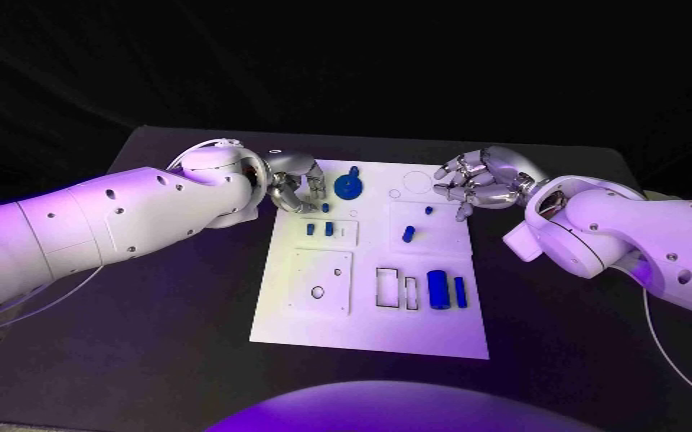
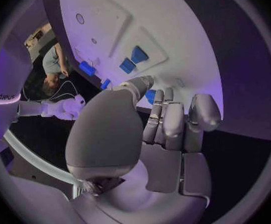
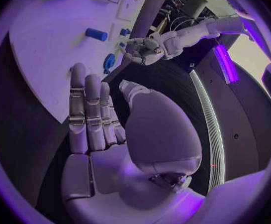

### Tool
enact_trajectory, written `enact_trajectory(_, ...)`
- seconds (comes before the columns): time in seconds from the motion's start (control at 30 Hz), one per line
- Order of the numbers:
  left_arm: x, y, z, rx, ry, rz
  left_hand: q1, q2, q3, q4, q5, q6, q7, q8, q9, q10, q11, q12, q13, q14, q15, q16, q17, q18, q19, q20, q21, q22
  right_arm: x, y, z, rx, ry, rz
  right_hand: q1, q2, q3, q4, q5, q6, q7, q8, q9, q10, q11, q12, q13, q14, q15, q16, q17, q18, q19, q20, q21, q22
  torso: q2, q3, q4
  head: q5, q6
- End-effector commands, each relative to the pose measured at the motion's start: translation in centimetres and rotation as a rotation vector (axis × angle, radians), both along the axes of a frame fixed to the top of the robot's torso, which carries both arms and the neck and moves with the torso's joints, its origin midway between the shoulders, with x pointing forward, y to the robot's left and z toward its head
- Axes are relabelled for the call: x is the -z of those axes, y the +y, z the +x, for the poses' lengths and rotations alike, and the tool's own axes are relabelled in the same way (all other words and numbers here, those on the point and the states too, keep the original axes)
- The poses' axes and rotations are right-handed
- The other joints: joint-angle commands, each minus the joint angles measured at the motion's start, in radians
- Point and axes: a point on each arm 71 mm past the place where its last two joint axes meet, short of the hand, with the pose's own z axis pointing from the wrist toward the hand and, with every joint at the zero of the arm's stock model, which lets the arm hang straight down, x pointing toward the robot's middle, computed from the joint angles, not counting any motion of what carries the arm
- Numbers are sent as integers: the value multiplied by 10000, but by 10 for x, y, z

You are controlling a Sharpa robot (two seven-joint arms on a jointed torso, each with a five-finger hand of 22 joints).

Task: Assemble the parts on the task board

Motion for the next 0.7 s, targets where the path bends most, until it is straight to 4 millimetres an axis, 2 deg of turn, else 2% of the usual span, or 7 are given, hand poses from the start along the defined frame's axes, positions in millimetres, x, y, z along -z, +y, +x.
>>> enact_trajectory(0.03, -9, 11, 3, -549, 145, -1159, 41, -38, -100, 2, -2, -196, 9, -118, -24, -146, 11, 98, 3, -60, 79, -86, -163, 166, -166, 14, -164, -188, 0, -1, 0, -225, -111, -154, 247, -30, 97, -171, 39, 94, 117, 82, -28, -437, 50, -528, -402, -15, 60, -49, 75, 35, 176, -7, -70, -72, -13, 7, -2, -73, 62)
enact_trajectory(0.17, -20, 27, 7, -1117, 86, -2223, 134, 27, -162, -22, 10, -317, 125, -211, 0, -515, 73, 103, -59, -289, 123, -341, -731, 322, -604, 36, -688, -962, 0, -5, 3, -457, -521, -667, 441, -182, 316, -440, 20, 303, 134, 98, -116, -368, 84, -1508, -1275, 259, 51, 70, 246, 28, 469, -48, 52, -56, -26, 17, 6, -164, 122)
enact_trajectory(0.23, -26, 36, 9, -1454, 89, -3107, 229, 95, -197, -44, 16, -289, 212, -229, 37, -734, 114, 142, -127, -688, 156, -797, -1657, 467, -1042, 68, -1245, -1722, 0, -8, 5, -633, -810, -1076, 529, -225, 415, -565, 26, 445, 120, 43, -189, -286, 67, -1787, -1543, 419, 13, 269, 351, 15, 614, -79, 192, 24, -26, 18, 9, -210, 157)
enact_trajectory(0.37, -36, 52, 10, -2095, 295, -5281, 346, 240, -55, -73, 24, -112, 457, -194, 97, -650, 133, 332, -160, -1038, 167, -1194, -2449, 608, -1446, 75, -1809, -2491, -1, -11, 6, -1200, -1601, -2253, 719, -295, 811, -963, 25, 987, -64, -166, -428, 120, -42, -2415, -2191, 1202, -115, 2168, 1884, 3, 970, -231, 868, 510, -15, 19, -20, -267, 253)
enact_trajectory(0.4, -37, 55, 10, -2228, 427, -5792, 369, 261, 30, -86, 19, 73, 530, -157, 144, -672, 190, 413, -214, -1848, 203, -2084, -3943, 849, -2293, 108, -2864, -3848, -1, -10, 6, -1351, -1788, -2566, 693, -308, 948, -1047, 22, 1163, -125, -239, -498, 265, -79, -2580, -2359, 1554, -149, 3002, 2601, 3, 1075, -274, 1152, 730, -11, 18, -27, -269, 267)
enact_trajectory(0.43, -39, 58, 9, -2405, 652, -6474, 375, 285, 75, -92, 23, 169, 580, -144, 165, -643, 214, 470, -237, -2196, 219, -2475, -4515, 931, -2590, 116, -3272, -4325, -2, -9, 6, -1546, -2022, -2999, 662, -322, 1020, -1089, 19, 1239, -145, -291, -538, 326, -95, -2680, -2453, 1638, -154, 3264, 2812, -30, 1112, -289, 1466, 1015, -10, 21, -34, -272, 285)
enact_trajectory(0.7, -48, 67, 1, -3109, 2093, -10713, 303, 418, 295, -307, 13, 623, 476, -201, 276, 457, 58, 946, -361, -3278, 125, -3819, -5377, 931, -3207, 37, -4341, -4993, -4, 8, 6, -2507, -3644, -5990, 397, -455, 1388, -1200, -173, 1678, -270, -653, -734, 579, -161, -3340, -3080, 2399, -187, 5177, 4477, -481, 1681, -322, 4979, 4256, 1, 10, 5, -411, 362)
